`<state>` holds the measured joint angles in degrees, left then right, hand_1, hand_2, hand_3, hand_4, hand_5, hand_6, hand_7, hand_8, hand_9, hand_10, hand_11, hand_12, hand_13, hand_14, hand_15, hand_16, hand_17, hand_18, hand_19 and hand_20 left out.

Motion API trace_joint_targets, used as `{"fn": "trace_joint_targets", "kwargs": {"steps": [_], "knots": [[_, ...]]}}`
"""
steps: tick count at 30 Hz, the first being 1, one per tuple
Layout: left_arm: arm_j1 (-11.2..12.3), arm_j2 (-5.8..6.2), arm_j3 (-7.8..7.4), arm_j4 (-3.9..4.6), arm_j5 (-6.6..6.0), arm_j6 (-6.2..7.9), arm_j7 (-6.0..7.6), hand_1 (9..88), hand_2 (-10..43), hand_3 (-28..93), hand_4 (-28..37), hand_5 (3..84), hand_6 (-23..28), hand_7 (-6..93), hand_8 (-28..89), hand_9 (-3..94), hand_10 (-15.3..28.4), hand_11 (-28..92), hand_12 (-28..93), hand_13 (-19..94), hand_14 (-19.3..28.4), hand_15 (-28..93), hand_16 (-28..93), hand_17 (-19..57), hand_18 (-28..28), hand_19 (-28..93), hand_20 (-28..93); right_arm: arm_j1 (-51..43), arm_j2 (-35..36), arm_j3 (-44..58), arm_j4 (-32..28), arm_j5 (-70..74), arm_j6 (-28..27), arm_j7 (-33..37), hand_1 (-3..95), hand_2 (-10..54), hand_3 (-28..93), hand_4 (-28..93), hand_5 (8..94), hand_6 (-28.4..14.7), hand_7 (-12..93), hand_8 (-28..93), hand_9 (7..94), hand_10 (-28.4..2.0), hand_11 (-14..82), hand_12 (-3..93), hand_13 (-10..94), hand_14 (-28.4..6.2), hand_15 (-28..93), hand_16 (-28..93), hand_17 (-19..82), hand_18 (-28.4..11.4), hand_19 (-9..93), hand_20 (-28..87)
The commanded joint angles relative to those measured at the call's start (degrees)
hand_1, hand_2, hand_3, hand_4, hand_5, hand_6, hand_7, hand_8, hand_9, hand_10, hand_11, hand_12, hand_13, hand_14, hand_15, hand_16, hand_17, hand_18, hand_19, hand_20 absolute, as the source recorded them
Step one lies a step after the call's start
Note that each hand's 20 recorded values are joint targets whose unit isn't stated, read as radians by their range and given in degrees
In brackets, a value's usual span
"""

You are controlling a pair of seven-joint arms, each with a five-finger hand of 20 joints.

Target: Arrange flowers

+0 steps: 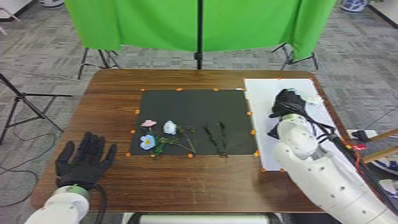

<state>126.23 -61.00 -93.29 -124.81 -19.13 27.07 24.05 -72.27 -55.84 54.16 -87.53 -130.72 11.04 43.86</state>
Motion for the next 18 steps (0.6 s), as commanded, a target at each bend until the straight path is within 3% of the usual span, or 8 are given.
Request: {"fn": "trace_joint_targets", "kwargs": {"steps": [1,4,8,12,18], "knots": [[1.44,0.15,0.01,0.38,0.33,-0.06,-0.17,28.0,18.4,76,-28.3,49.7,6.3,37.8,-17,47.2,15.1,41,15,34,15.3,59,-6,-3.3,15.6,45,23,1.43,1.53,-0.85,-5.59,-2.84,8.62,-3.13,66.5,-9.5,66,-28,68.0,-1.9,40,11,77.9,-10.7,19.8,50.7,78,-2.9,39,42,63,-5.5,77,4],[0.82,0.01,0.36,0.53,0.46,-0.12,-0.65,28.0,18.3,76,-28.3,49.7,6.2,37.9,-17,47.1,15.1,41,15,34,15.3,59,-6,-3.3,15.6,45,23,2.84,0.54,-2.32,-7.25,-2.58,11.41,-5.73,66.4,-9.5,66,-28,67.8,-1.9,41,11,77.9,-10.7,20.4,50.9,78,-3.1,39,42,63,-5.4,77,4],[0.48,0.04,0.79,0.63,0.43,0.06,-0.62,28.0,18.4,76,-28.3,49.7,6.2,37.9,-17,47.2,15.1,41,15,34,15.3,59,-6,-3.3,15.6,45,23,4.0,-1.46,-4.42,-10.55,-1.25,7.33,-9.36,66.0,-9.5,67,-28,67.4,-1.8,42,11,77.7,-10.7,20.7,51.0,77,-3.1,40,42,63,-5.2,77,5],[0.52,0.37,0.82,0.58,0.2,0.65,-0.33,28.0,18.4,76,-28.3,49.6,6.2,37.9,-17,47.2,15.1,41,15,34,15.3,59,-6,-3.4,15.6,45,23,6.78,-6.41,-8.99,-9.98,-1.42,5.09,-11.8,65.6,-9.5,67,-28,67.2,-1.8,42,11,77.6,-10.8,20.9,50.9,77,-3.2,40,42,63,-5.3,78,5],[-1.33,0.38,2.15,1.25,0.44,1.01,-1.36,28.0,18.4,76,-28.3,49.6,6.2,37.9,-17,47.2,15.2,41,15,34,15.3,59,-6,-3.3,15.6,45,23,8.29,-12.4,-13.57,-8.64,-3.3,1.09,-14.57,65.2,-9.5,68,-28,67.4,-1.6,42,11,77.8,-10.8,21.2,50.6,77,-3.7,41,41,62,-6.2,80,5]]}}
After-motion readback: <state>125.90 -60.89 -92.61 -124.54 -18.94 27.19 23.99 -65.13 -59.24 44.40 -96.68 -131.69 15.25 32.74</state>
